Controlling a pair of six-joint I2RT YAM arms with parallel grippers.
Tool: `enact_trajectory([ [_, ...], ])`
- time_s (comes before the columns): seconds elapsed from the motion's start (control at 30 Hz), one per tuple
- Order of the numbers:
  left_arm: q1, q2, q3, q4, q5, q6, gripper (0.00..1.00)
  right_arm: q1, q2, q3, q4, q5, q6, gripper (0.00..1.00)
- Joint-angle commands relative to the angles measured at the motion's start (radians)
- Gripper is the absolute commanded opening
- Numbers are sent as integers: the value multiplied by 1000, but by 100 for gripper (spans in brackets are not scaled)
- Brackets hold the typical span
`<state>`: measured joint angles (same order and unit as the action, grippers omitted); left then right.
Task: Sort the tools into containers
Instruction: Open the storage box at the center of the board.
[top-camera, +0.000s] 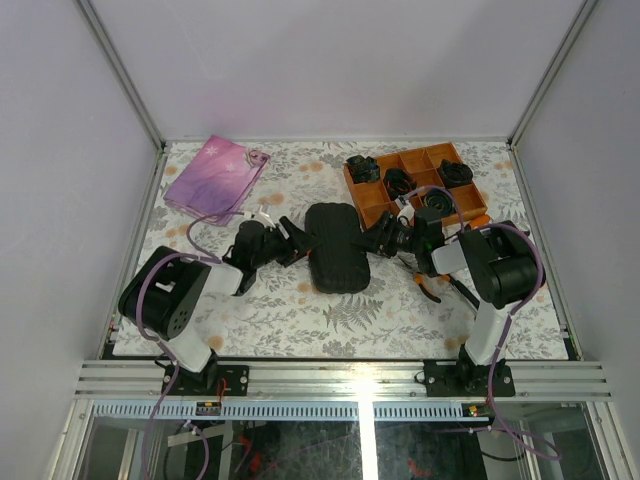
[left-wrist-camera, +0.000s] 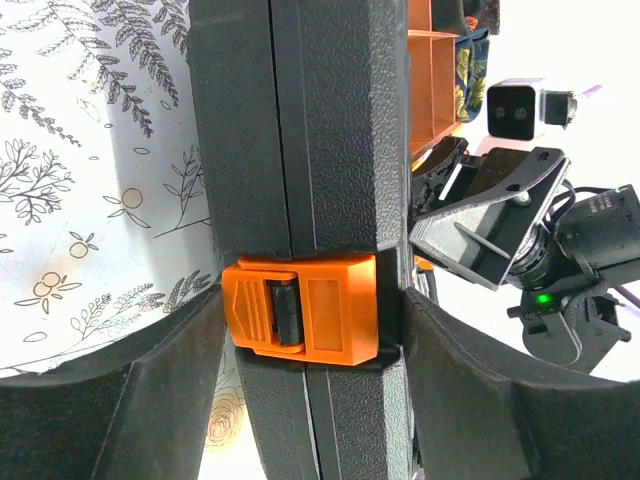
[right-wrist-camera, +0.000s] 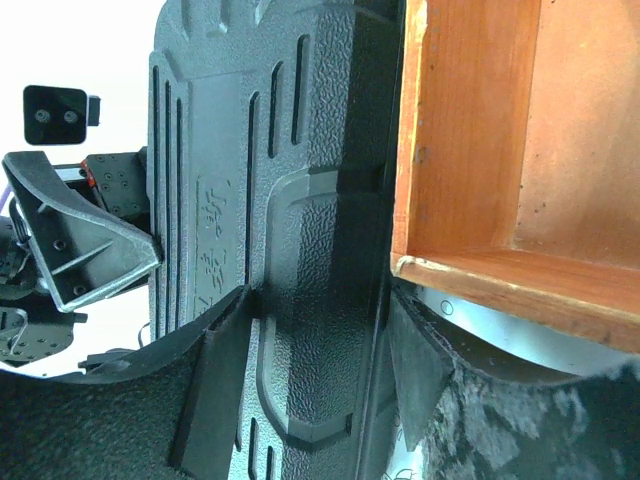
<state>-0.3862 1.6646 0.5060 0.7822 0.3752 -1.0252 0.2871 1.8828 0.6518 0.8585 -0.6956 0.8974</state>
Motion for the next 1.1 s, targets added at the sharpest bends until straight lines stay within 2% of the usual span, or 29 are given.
enact_trajectory([
  [0.0, -15, -38, 39, -137, -62, 106, 47, -3, 22, -25, -238, 125, -99, 45],
  [0.23, -45, -54, 87, -286, -107, 159, 46, -2, -14, -28, -297, 168, -142, 45],
  [0.5, -53, -45, 124, -357, -155, 175, 46, 0, -11, -17, -311, 167, -147, 44],
  [0.83, -65, -68, 220, -572, -251, 248, 47, 1, -11, -5, -359, 199, -176, 44],
  [1.07, -67, -115, 214, -603, -273, 263, 53, 0, -22, -7, -365, 205, -189, 44],
])
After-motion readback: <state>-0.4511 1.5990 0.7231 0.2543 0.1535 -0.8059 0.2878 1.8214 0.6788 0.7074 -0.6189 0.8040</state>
